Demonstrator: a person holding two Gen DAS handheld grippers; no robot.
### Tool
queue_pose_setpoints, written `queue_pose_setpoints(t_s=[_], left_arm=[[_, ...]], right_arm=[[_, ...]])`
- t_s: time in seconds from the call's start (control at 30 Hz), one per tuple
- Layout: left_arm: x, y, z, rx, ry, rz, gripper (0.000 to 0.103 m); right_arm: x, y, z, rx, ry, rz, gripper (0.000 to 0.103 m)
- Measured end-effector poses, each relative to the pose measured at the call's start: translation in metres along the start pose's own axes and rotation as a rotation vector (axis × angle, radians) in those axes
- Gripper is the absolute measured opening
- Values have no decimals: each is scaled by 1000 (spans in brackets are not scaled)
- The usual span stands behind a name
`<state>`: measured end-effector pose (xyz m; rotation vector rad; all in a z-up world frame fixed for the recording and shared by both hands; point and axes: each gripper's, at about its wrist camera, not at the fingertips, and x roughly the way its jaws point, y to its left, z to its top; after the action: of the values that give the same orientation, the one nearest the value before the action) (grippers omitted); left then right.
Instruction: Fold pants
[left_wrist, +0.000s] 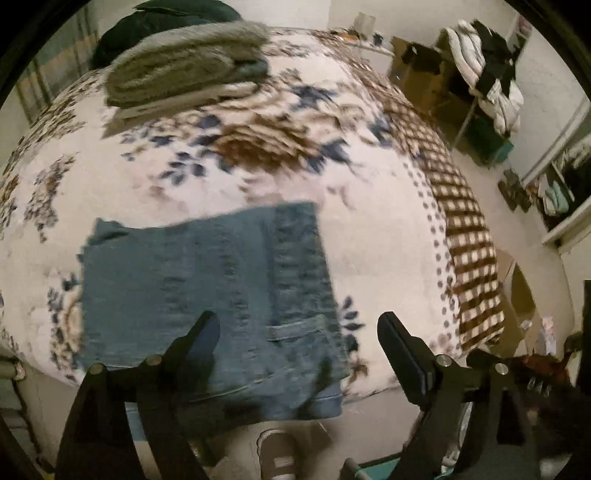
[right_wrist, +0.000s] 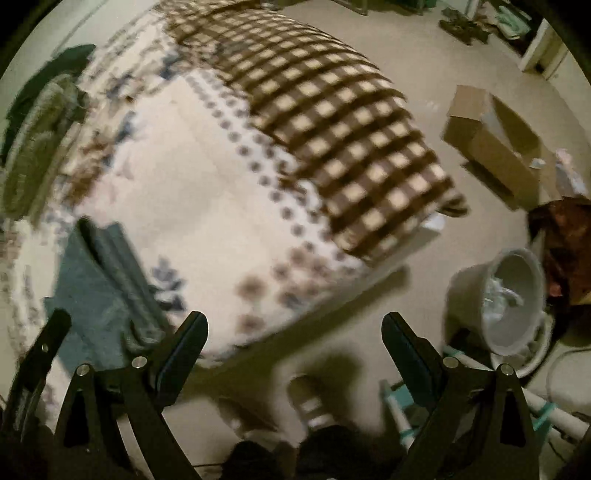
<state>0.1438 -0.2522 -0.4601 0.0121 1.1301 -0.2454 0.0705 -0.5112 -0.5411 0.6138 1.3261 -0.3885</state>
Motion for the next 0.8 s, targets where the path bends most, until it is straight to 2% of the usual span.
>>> queue_pose_setpoints(t_s=[0.1,0.2,0.27,0.37,0.43,0.47,0.5,0.53,0.57,0.63,0.67,0.8], left_arm=[[-19,46,1,-57,-9,91,87],[-21,106,-1,-120,13,227,87],[-13,141,-4,-152,56,302,87],[-1,185,-7,-204,100,375,87],[4,202,-7,-225,116,391,87],[5,208,-6,-233,117,396,87],[6,212,-5,-238,118,398,87],[8,216,-4,-246,121,395,87],[9,217,-3,-248,121,389,87],[9,217,0,-248,119,383,87],[9,217,1,-249,119,374,87],[8,213,10,-257,121,330,87]], right_arm=[[2,25,8,-35,31,156,97],[17,72,16,-130,70,284,97],[34,114,23,-211,95,353,97],[58,159,32,-288,108,369,97],[80,185,38,-317,143,380,97],[90,196,39,-330,165,372,92],[95,201,39,-334,167,383,81],[95,205,37,-336,156,383,57],[92,211,34,-349,124,349,44],[83,219,27,-388,76,335,17],[78,221,23,-393,60,321,9],[45,215,15,-365,-3,291,9]])
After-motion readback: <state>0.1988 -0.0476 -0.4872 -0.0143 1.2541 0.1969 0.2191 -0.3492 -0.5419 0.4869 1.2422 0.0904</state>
